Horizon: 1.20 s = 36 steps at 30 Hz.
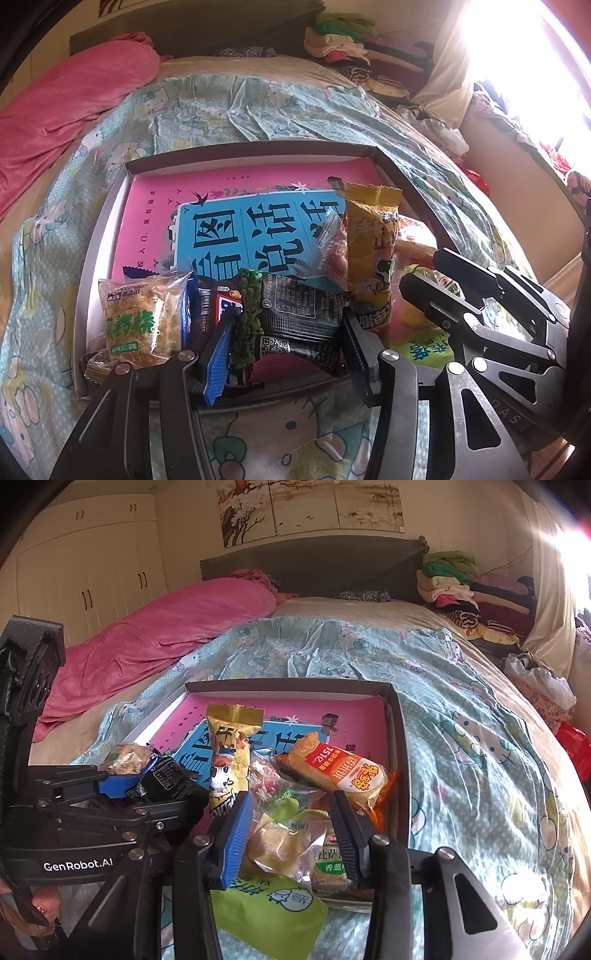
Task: Organize snacks
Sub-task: 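Release the green snack pack into the box with left while right releases the bread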
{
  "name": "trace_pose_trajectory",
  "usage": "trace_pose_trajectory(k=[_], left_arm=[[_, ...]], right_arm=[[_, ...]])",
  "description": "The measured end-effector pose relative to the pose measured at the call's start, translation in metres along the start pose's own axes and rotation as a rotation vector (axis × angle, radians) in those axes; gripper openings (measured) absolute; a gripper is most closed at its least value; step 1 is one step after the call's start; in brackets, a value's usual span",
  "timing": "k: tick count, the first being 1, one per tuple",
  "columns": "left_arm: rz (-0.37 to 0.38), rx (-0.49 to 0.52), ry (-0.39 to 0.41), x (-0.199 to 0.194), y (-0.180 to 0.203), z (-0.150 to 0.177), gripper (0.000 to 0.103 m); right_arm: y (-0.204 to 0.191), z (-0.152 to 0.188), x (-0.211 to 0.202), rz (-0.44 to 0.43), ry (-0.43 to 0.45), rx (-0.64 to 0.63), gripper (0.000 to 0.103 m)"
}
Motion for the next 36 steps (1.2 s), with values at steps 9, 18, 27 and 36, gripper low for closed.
trace_pose_trajectory(k=[9, 18, 27, 36], left_arm=[[0.002, 0.001, -0.005, 0.001, 0.000, 0.000, 0.056], [-0.003, 0.002, -0.010, 0.001, 0.001, 0.001, 0.057], [-0.008, 0.002, -0.015, 0.001, 0.000, -0.001, 0.057], [-0.009, -0.003, -0.017, 0.000, -0.002, -0.001, 0.058]], right_arm=[[0.001, 0.007, -0.014, -0.011, -0.022, 0.017, 0.044], [-0.012, 0.016, -0.006, 0.060, -0.075, -0.092, 0.044], [-0.009, 0.012, 0.000, 0.100, -0.056, -0.115, 0.048], [-0.006, 0.009, -0.002, 0.101, -0.032, -0.102, 0.048]])
Point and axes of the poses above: each gripper's, at about its wrist camera, not at the fingertips, and x roughly the way its jaws point, y to its right, z to its underside, the point moved 4 cm from there along x, roughly the way its jaws point, and after that the axes turned 7 degrees about -z, right-handed, at the moved point
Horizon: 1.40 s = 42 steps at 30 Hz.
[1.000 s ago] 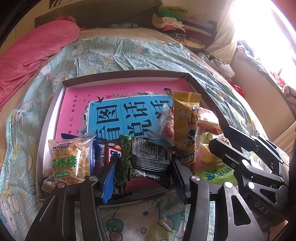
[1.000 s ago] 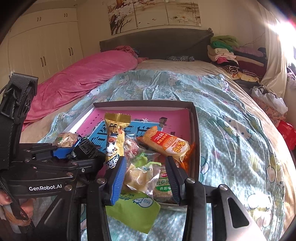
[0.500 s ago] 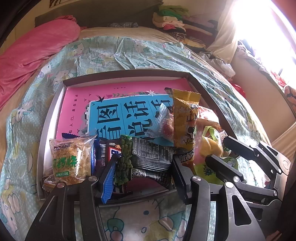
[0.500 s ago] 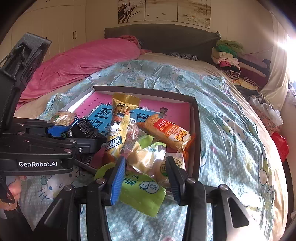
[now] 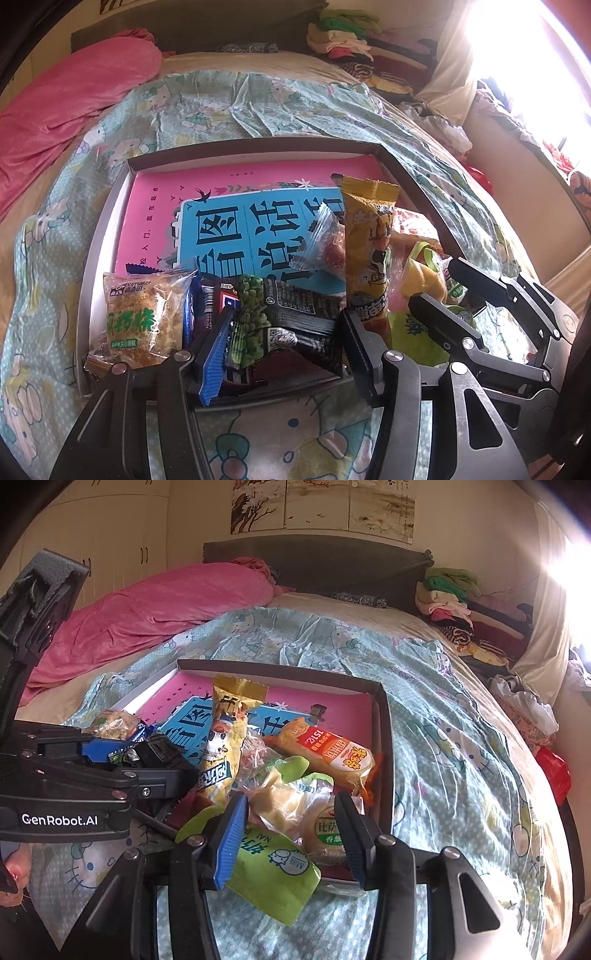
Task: Organize snacks
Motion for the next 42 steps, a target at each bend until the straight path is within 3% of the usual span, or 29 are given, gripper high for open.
trace_pose_trajectory(k=[9, 11, 23, 28, 37, 42], left_arm=[[0.001, -0.005, 0.017, -0.007, -0.002, -0.004, 0.059], [-0.003, -0.007, 0.024, -0.010, -0.002, -0.004, 0.066], [-0.051, -0.003, 0.153, -0.058, -0.006, -0.015, 0.072], [-0.066, -0.017, 0.151, -0.072, -0.013, -0.007, 0.076], [-0.099, 0.011, 0.142, -0.090, -0.020, 0.016, 0.077], [-0.095, -0.008, 0.105, -0.099, -0.034, 0.041, 0.077]], right_arm=[[0.012, -0.005, -0.014, -0.012, 0.049, 0.063, 0.052], [0.013, -0.006, -0.018, -0.010, 0.062, 0.070, 0.053], [0.003, -0.019, -0.055, -0.016, 0.193, 0.058, 0.072], [0.003, -0.022, -0.068, -0.024, 0.221, 0.085, 0.076], [-0.008, -0.016, -0.084, -0.002, 0.197, 0.120, 0.076], [-0.020, 0.006, -0.088, -0.014, 0.111, 0.180, 0.076]])
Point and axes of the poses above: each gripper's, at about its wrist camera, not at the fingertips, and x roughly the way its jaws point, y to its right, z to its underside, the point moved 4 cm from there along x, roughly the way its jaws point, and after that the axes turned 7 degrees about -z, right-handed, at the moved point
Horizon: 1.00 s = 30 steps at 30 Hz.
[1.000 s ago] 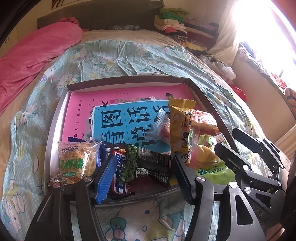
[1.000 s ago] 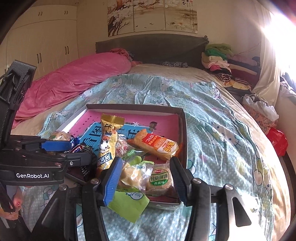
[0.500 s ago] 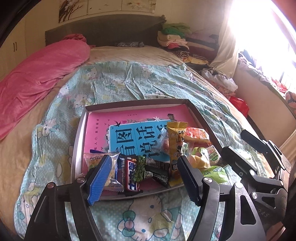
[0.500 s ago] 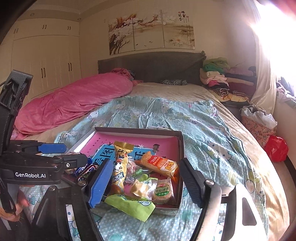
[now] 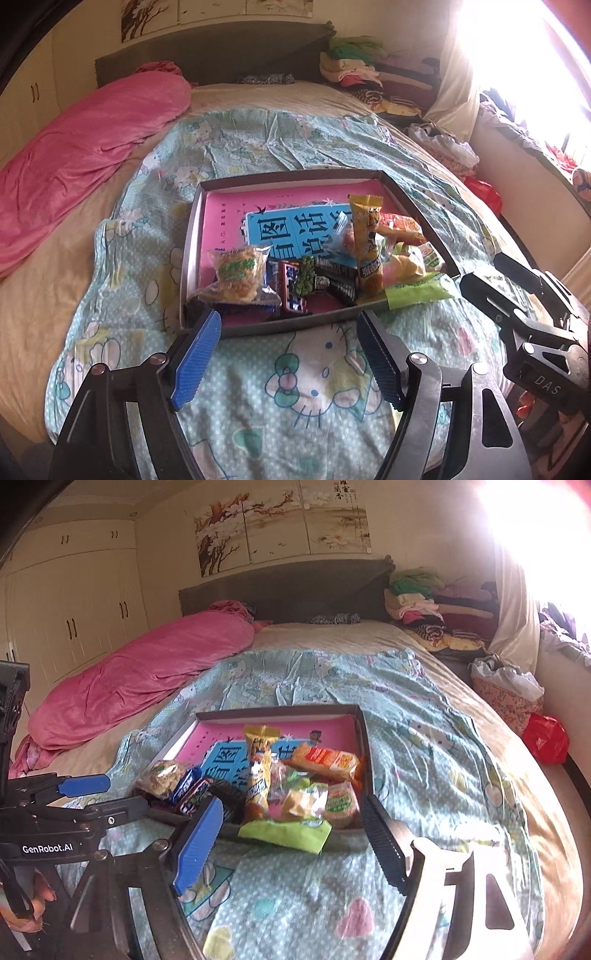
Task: Organize snacks
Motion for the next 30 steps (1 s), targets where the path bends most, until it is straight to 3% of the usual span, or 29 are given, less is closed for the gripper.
trace_pose_trajectory(k=[8, 11, 15, 30], left_arm=[[-0.029, -0.073, -0.020, -0.011, -0.019, 0.024, 0.077], [-0.038, -0.073, -0.034, -0.009, -0.019, 0.030, 0.077], [-0.033, -0.080, -0.045, -0.008, -0.020, 0.032, 0.077], [-0.038, -0.082, -0.048, -0.009, -0.020, 0.032, 0.077]], right_arm=[[-0.012, 0.028, 0.003, 0.004, -0.106, 0.022, 0.077], [-0.019, 0.031, 0.000, 0.016, -0.106, -0.005, 0.077], [-0.025, 0.031, -0.003, 0.020, -0.092, -0.028, 0.094], [-0.022, 0.034, 0.000, 0.028, -0.113, -0.010, 0.094]])
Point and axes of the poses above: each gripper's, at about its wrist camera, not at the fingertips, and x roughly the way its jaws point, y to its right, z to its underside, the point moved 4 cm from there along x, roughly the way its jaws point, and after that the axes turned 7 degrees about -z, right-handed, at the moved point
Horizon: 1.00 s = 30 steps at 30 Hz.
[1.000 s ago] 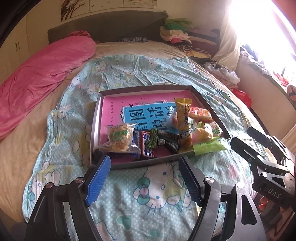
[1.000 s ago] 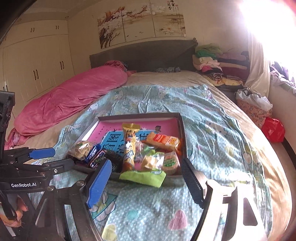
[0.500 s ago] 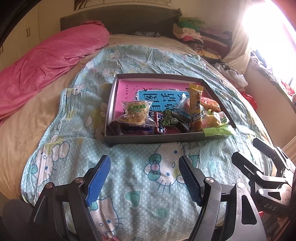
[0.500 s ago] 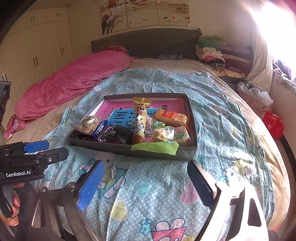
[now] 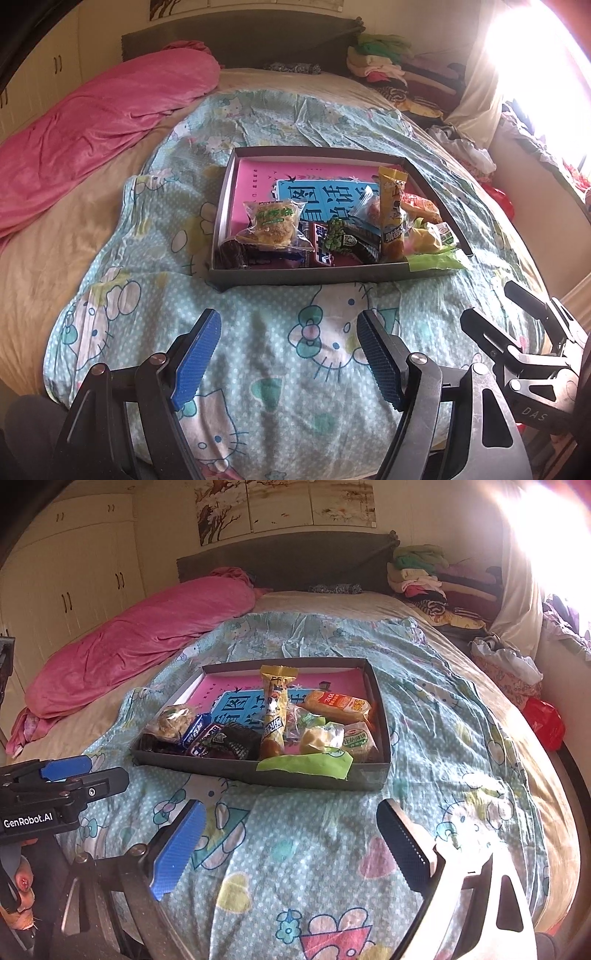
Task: Organize snacks
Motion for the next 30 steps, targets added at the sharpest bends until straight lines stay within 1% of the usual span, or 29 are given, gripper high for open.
trace_pose_trajectory(k=[15, 30], left_arm=[[0.002, 0.011, -0.001, -0.0006, 0.0024, 0.0008, 0.077], [-0.015, 0.011, -0.006, 0.0027, 0.0014, 0.0020, 0.077]], right_arm=[[0.0038, -0.0002, -0.0004, 0.009, 0.003, 0.017, 0.094], [0.0053, -0.0007, -0.0009, 0.012, 0.004, 0.016, 0.095]])
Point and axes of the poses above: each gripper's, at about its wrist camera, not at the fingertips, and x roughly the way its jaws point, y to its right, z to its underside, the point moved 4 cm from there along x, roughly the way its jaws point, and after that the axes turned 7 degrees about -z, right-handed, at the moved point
